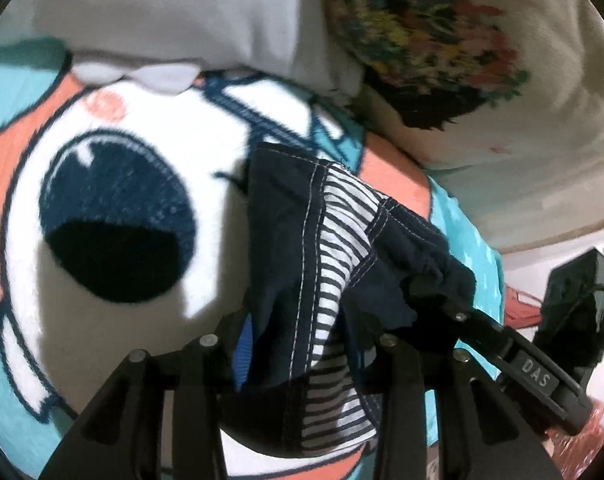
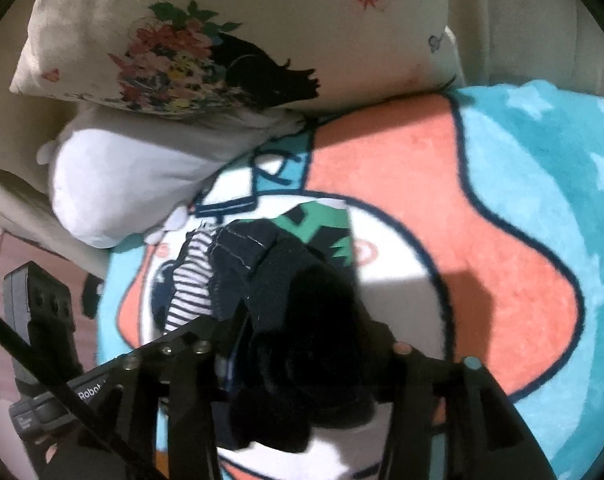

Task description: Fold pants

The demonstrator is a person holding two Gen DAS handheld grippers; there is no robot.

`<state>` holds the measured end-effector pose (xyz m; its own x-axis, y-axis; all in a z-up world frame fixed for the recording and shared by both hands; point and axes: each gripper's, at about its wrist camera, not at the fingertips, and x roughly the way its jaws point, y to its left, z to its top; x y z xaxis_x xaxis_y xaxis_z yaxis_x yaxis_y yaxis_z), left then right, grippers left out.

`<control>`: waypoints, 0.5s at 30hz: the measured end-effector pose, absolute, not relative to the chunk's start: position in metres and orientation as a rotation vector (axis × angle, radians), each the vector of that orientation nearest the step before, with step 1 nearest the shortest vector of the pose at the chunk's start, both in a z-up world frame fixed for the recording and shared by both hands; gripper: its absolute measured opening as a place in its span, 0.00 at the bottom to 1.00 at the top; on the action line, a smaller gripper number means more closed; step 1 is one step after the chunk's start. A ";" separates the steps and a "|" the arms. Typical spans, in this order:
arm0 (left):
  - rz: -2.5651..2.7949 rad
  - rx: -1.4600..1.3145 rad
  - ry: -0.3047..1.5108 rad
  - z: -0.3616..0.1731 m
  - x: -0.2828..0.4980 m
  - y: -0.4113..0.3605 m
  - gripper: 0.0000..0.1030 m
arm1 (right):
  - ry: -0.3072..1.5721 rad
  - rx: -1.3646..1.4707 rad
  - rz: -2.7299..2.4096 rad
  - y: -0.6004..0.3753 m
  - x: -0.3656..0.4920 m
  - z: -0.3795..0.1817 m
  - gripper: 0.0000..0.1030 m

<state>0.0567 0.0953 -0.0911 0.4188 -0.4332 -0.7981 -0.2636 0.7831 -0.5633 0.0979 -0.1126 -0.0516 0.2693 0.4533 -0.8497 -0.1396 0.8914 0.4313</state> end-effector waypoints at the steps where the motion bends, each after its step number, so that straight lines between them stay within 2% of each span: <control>1: -0.113 -0.713 1.159 -0.094 0.056 0.097 0.40 | 1.226 0.270 0.394 -0.112 0.097 -0.051 0.58; 4: -0.100 -0.735 1.158 -0.100 0.054 0.101 0.47 | 1.230 0.228 0.371 -0.112 0.096 -0.056 0.67; 8: -0.090 -0.741 1.155 -0.104 0.053 0.101 0.50 | 1.286 0.239 0.399 -0.110 0.102 -0.076 0.67; 9: -0.088 -0.734 1.154 -0.103 0.054 0.099 0.50 | 1.300 0.257 0.419 -0.109 0.103 -0.081 0.61; 10: -0.087 -0.726 1.154 -0.102 0.055 0.098 0.50 | 1.305 0.273 0.435 -0.110 0.103 -0.082 0.48; 11: -0.083 -0.719 1.154 -0.101 0.056 0.097 0.47 | 1.315 0.297 0.455 -0.110 0.105 -0.083 0.47; 13: -0.095 -0.704 1.145 -0.093 0.057 0.093 0.39 | 1.308 0.311 0.484 -0.111 0.105 -0.079 0.37; 15: -0.094 -0.677 1.135 -0.082 0.059 0.088 0.39 | 1.295 0.309 0.511 -0.111 0.104 -0.071 0.35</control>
<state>0.0585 0.0882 -0.0824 0.4407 -0.4000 -0.8036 -0.2629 0.7985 -0.5416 0.1039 -0.1108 -0.0708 0.1843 0.5227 -0.8324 -0.1858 0.8501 0.4927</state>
